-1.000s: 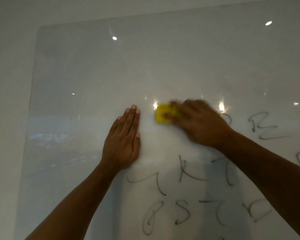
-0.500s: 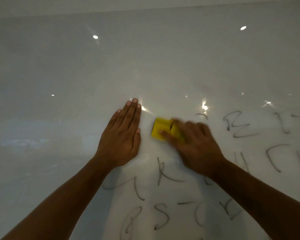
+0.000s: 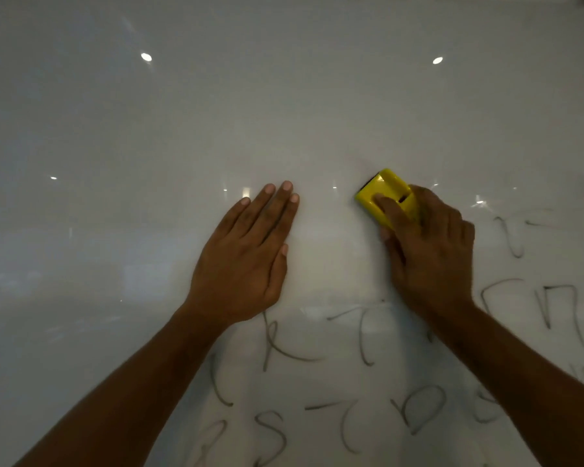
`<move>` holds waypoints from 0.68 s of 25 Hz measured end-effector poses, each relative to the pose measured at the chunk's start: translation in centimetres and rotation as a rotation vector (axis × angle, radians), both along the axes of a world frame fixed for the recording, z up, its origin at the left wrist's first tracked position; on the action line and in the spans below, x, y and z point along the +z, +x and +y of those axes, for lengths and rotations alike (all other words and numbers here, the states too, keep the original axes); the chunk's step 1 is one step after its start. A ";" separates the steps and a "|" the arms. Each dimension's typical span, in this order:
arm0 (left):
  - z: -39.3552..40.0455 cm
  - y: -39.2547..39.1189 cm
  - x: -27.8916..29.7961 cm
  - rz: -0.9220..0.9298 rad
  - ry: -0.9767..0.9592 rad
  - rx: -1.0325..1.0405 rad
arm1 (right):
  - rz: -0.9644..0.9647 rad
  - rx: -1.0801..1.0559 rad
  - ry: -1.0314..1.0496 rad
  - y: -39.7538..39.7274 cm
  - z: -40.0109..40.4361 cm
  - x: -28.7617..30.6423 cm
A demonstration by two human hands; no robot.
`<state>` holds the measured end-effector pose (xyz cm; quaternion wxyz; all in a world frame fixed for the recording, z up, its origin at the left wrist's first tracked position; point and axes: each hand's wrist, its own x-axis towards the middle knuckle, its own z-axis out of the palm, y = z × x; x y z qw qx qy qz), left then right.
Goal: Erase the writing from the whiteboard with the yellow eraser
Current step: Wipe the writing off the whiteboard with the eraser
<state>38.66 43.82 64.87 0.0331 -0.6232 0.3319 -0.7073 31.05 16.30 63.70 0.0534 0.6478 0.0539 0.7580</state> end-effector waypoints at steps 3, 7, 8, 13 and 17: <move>0.0 0.0 -0.1 0.002 0.003 0.026 | 0.101 -0.145 -0.563 0.6 1.5 -3.4; 0.1 -0.1 -0.2 0.008 0.002 0.027 | 0.002 -0.093 -0.190 0.3 0.6 -1.8; 0.1 -0.1 -0.2 0.007 -0.002 0.029 | -0.035 -0.025 0.007 0.7 1.6 -2.3; 0.2 -0.2 -0.1 0.011 0.018 0.036 | 0.065 -0.179 -0.577 -0.3 -1.0 -1.4; 0.0 0.0 -0.1 -0.005 0.016 0.040 | 0.030 -0.020 -0.069 -0.3 -3.2 -1.5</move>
